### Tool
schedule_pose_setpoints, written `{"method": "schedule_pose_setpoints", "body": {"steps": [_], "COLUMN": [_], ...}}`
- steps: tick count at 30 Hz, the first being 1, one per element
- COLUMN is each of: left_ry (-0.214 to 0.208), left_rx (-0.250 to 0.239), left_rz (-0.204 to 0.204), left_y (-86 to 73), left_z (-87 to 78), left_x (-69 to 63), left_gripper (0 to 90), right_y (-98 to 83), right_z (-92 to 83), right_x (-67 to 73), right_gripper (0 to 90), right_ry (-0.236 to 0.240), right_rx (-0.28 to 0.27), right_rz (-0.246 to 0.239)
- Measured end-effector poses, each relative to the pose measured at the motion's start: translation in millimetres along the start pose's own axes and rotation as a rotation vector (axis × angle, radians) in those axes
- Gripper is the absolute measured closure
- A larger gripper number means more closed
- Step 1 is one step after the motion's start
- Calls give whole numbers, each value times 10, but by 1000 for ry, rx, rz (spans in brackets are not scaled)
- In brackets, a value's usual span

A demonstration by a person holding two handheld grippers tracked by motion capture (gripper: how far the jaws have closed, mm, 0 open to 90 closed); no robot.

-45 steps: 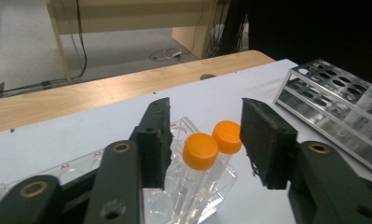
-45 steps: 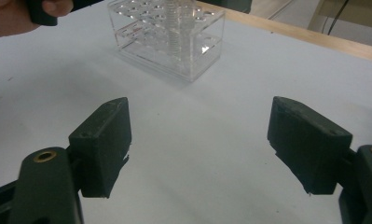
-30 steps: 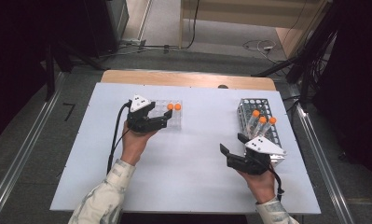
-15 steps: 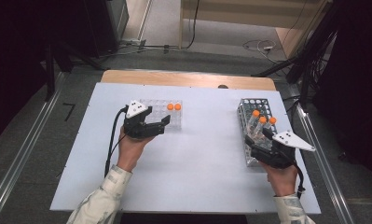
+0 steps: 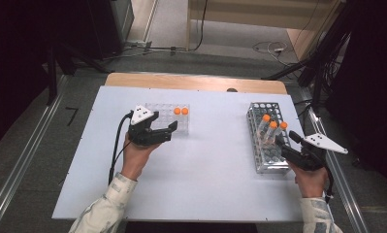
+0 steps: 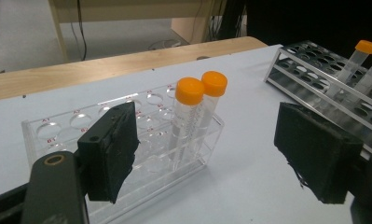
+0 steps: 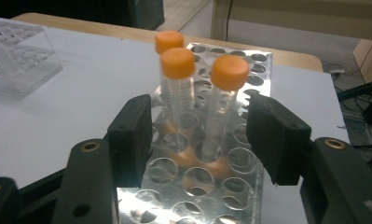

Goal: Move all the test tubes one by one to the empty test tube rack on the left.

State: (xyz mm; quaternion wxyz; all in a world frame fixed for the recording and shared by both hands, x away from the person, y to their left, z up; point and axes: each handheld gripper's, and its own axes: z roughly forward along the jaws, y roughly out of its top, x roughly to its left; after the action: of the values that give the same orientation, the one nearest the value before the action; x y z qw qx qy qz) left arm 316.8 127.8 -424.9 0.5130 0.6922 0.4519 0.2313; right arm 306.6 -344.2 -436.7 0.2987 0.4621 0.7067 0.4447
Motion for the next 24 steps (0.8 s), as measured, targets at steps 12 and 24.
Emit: {"method": "schedule_pose_setpoints", "body": {"steps": [12,24], "left_ry": [6,3], "left_rx": [8,16], "left_rz": [-7,-8], "left_y": [-28,-42], "left_z": [30,47], "left_x": [1,-6], "left_gripper": [214,214], "right_y": [-37,-38], "right_z": [238,383], "right_x": [-213,-254], "right_gripper": [543,632], "right_ry": [41,51], "right_rx": [19,30], "right_rz": [-25,-36]}}
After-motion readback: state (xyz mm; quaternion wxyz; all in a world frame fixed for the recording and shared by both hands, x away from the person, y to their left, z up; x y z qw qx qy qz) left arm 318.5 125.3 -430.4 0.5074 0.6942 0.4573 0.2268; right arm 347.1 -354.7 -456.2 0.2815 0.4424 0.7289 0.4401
